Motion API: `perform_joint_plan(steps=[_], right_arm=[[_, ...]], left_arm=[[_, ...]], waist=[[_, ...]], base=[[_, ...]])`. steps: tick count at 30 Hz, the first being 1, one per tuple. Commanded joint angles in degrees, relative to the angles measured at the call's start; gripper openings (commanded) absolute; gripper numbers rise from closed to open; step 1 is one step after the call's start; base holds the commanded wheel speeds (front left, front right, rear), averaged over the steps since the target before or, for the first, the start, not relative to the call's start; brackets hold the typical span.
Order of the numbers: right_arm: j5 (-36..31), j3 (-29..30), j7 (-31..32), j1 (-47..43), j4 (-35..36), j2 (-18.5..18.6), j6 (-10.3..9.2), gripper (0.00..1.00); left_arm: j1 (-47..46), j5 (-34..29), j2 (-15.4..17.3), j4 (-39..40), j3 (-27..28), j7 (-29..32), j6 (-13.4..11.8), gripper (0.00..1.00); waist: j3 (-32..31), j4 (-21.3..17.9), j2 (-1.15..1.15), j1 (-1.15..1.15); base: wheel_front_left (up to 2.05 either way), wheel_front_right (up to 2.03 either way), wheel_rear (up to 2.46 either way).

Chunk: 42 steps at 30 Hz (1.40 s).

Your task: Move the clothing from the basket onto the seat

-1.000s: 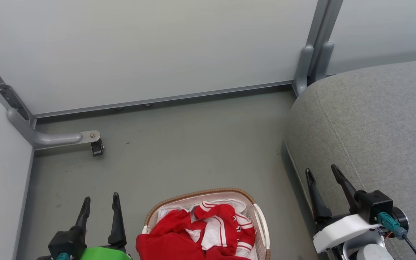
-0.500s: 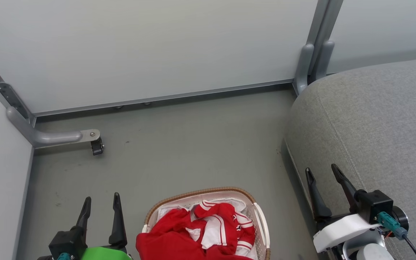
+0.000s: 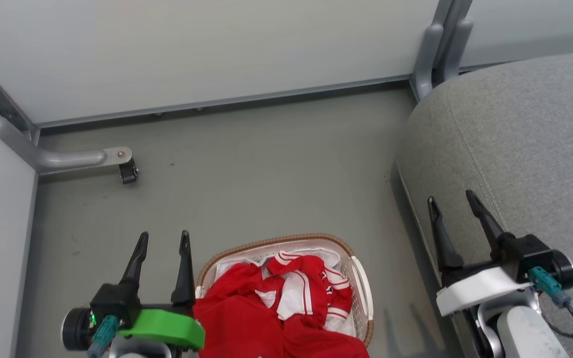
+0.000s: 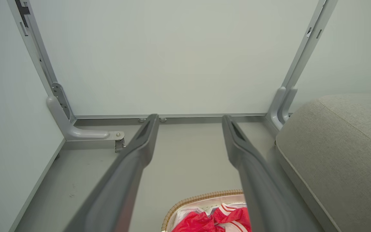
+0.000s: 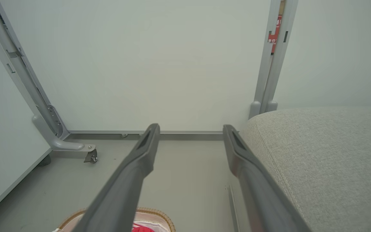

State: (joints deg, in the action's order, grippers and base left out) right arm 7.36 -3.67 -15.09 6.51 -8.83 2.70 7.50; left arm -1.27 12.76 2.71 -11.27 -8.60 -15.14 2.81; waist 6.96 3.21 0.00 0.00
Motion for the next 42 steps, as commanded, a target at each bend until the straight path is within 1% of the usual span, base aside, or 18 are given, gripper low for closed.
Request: perform_joint_plan(steps=[1, 5, 12, 17, 20, 23, 25, 27, 30, 35, 42], right_arm=[[-0.70, 0.70, -0.12, 1.56, 0.77, 0.34, -0.02, 1.00], [-2.07, 2.81, -0.12, 4.76, 2.92, 0.34, -0.03, 1.00], [-4.15, 6.47, -0.12, 10.73, 7.44, 0.33, -0.03, 1.00], [-4.26, 8.54, -0.11, 14.35, 10.22, 0.31, -0.03, 1.00], [-4.04, 9.12, -0.12, 15.97, 11.70, 0.28, -0.03, 1.00], [-3.44, 8.81, -0.12, 17.29, 12.75, 0.28, -0.03, 1.00], [-2.92, 8.71, -0.12, 18.19, 13.50, 0.29, -0.03, 1.00], [-2.46, 8.51, -0.11, 18.91, 14.39, 0.28, -0.03, 1.00], [-2.59, 7.88, -0.11, 20.11, 16.16, 0.25, -0.03, 1.00], [-2.30, 7.32, -0.12, 22.20, 19.41, 0.26, -0.03, 1.00], [-1.83, 6.67, -0.12, 24.15, 23.33, 0.25, -0.03, 1.00]], left_arm=[[-2.22, -0.85, 0.31, -0.17, -0.67, -0.02, 0.38, 1.00], [-7.02, -1.36, 0.31, -2.52, -3.83, 0.00, 1.38, 1.00], [-18.63, -2.39, 0.29, -12.17, -11.39, -0.01, 3.33, 1.00], [-26.47, -2.00, 0.31, -21.89, -19.84, -0.03, 4.35, 1.00], [-30.56, -1.42, 0.31, -27.92, -26.25, -0.02, 4.72, 1.00], [-34.20, 0.75, 0.31, -32.39, -32.30, -0.02, 4.66, 1.00], [-36.34, 3.61, 0.36, -35.14, -36.59, -0.03, 4.68, 1.00], [-38.70, 5.30, 0.36, -37.47, -39.58, 0.55, 4.69, 1.00], [-41.99, 8.84, 0.36, -40.08, -41.63, 1.83, 4.68, 1.00], [-46.98, 13.18, 0.38, -42.91, -44.21, 4.03, 2.76, 1.00], [-51.53, 18.13, 0.36, -45.37, -46.35, 5.30, 0.10, 1.00]], waist=[[4.54, 0.08, 0.00, 0.00], [10.39, 0.07, 0.00, 0.00], [22.12, -0.43, 0.00, 0.00], [29.05, -1.72, 0.00, 0.00], [32.28, -2.57, 0.00, 0.00], [35.00, -3.84, 0.00, 0.00], [36.89, -4.77, 0.00, 0.00], [38.62, -5.49, 0.00, 0.00], [41.47, -6.53, 0.00, 0.00], [45.87, -8.04, 0.00, 0.00], [49.66, -9.50, 0.00, 0.00]], base=[[0.00, 0.00, 0.00], [0.00, 0.00, 0.00], [0.00, 0.00, 0.00], [0.00, 0.00, 0.00], [0.00, 0.00, 0.00], [0.00, 0.00, 0.00], [0.00, 0.00, 0.00], [0.00, 0.00, 0.00], [0.00, 0.00, 0.00], [0.00, 0.00, 0.00], [0.00, 0.00, 0.00]])
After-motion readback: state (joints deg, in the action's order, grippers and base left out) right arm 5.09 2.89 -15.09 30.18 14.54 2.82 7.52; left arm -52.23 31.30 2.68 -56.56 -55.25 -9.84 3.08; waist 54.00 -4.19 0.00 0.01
